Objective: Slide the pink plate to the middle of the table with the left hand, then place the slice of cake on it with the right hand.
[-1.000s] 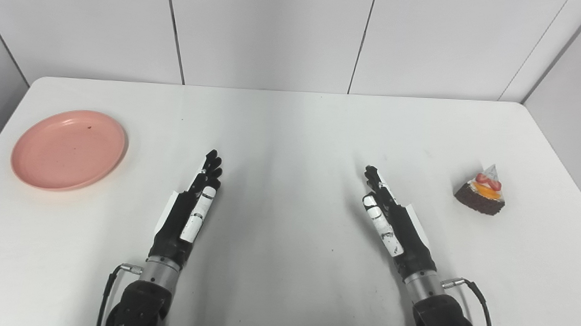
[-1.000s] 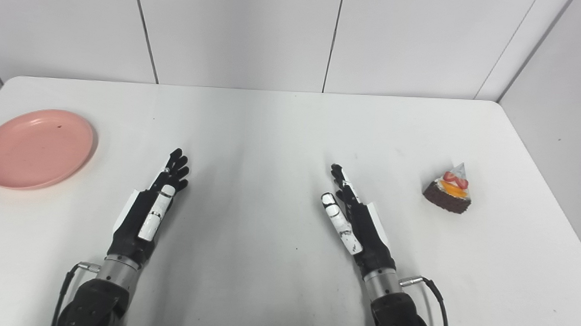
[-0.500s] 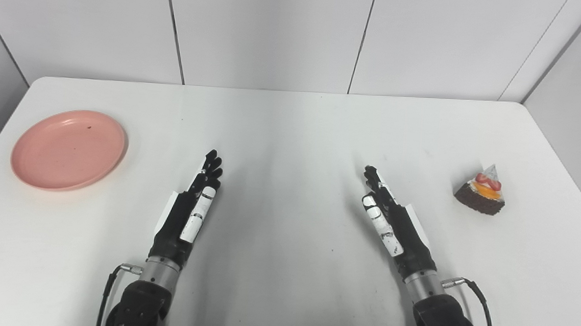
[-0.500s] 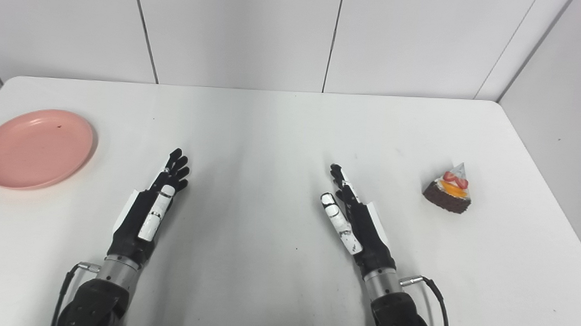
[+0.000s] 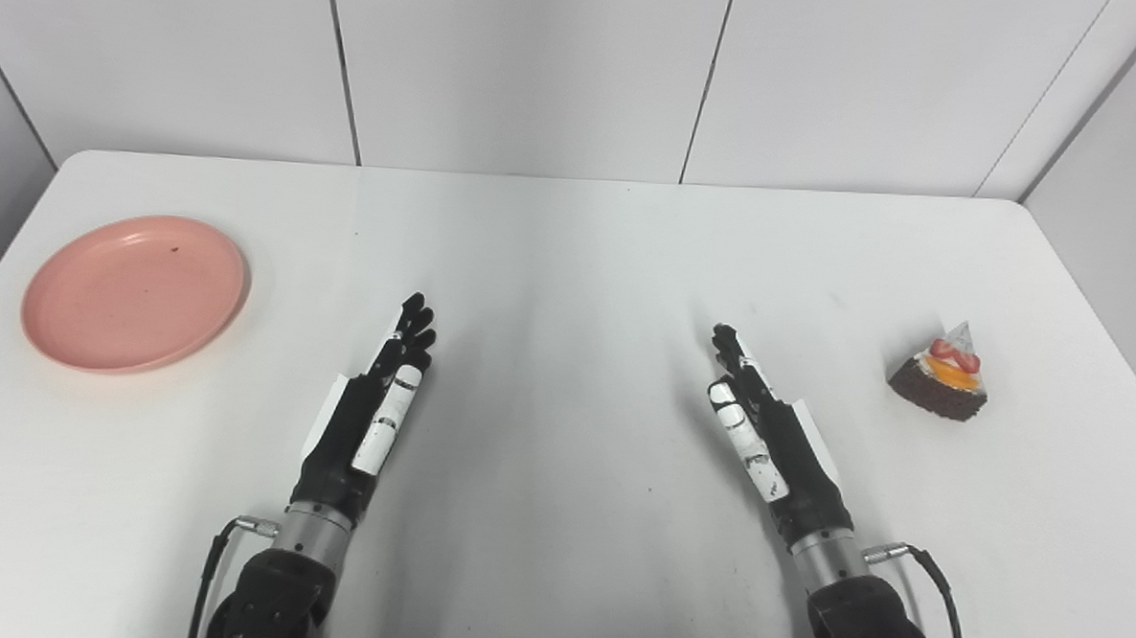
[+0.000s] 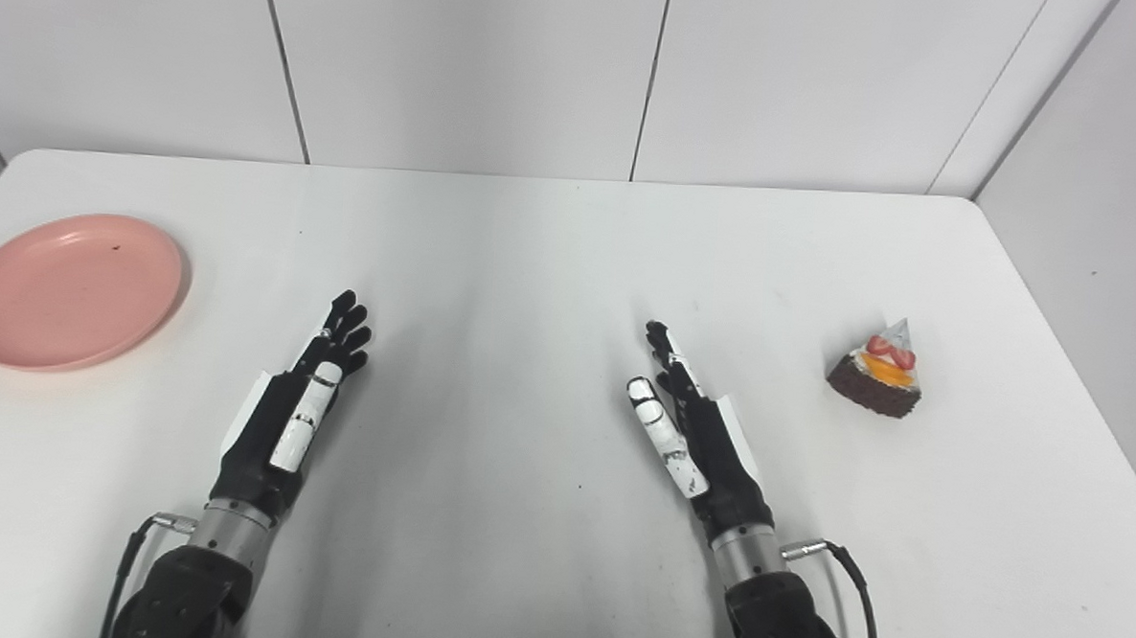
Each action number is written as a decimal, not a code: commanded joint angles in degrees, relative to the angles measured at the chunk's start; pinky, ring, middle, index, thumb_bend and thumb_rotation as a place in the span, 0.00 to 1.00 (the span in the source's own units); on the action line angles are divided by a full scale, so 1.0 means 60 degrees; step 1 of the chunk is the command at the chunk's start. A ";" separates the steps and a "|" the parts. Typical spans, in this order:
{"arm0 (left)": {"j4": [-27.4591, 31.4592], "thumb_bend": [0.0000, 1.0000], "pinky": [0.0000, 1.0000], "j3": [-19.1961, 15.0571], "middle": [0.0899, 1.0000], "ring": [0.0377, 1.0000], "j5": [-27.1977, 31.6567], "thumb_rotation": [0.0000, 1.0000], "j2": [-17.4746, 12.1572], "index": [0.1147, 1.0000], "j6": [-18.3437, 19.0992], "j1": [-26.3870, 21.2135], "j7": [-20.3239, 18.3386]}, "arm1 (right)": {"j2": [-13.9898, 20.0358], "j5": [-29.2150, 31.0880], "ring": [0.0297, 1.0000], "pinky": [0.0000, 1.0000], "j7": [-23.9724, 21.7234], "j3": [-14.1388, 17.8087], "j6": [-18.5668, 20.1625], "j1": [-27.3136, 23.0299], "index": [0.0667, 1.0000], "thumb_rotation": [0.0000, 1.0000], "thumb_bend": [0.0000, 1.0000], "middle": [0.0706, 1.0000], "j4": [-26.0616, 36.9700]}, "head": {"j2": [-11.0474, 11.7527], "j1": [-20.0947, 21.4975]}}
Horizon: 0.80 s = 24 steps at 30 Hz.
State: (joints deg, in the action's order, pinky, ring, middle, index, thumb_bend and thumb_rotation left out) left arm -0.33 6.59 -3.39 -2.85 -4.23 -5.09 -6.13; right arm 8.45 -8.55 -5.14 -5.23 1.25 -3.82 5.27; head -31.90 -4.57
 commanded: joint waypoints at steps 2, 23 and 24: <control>-0.0339 0.41 0.94 0.0084 0.99 0.97 -0.0019 1.00 -0.0020 0.97 -0.0031 0.0338 -0.0064 | 0.0104 0.0038 0.97 0.95 -0.0225 -0.0083 0.0172 -0.0036 0.96 1.00 0.35 0.97 0.0072 | 0.0081 -0.0268; -0.1630 0.43 0.96 0.0785 0.99 0.99 -0.1007 1.00 0.1124 0.97 -0.0188 -0.0195 0.0653 | 0.0755 0.1448 1.00 1.00 -0.0801 0.0498 -0.1408 -0.0377 1.00 1.00 0.28 1.00 -0.1769 | 0.1860 -0.4344; -0.1658 0.44 0.97 0.0805 0.99 0.99 -0.1048 1.00 0.1139 0.97 -0.0194 -0.0214 0.0674 | 0.0767 0.1520 1.00 1.00 -0.0837 0.0513 -0.1411 -0.0383 1.00 1.00 0.30 1.00 -0.1799 | 0.1865 -0.4379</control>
State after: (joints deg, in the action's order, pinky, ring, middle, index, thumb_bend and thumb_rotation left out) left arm -5.90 10.19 -9.05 3.08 -4.61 -8.75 -2.21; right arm 12.58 0.31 -9.43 -2.17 -7.05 -6.75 -3.93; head -20.74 -30.67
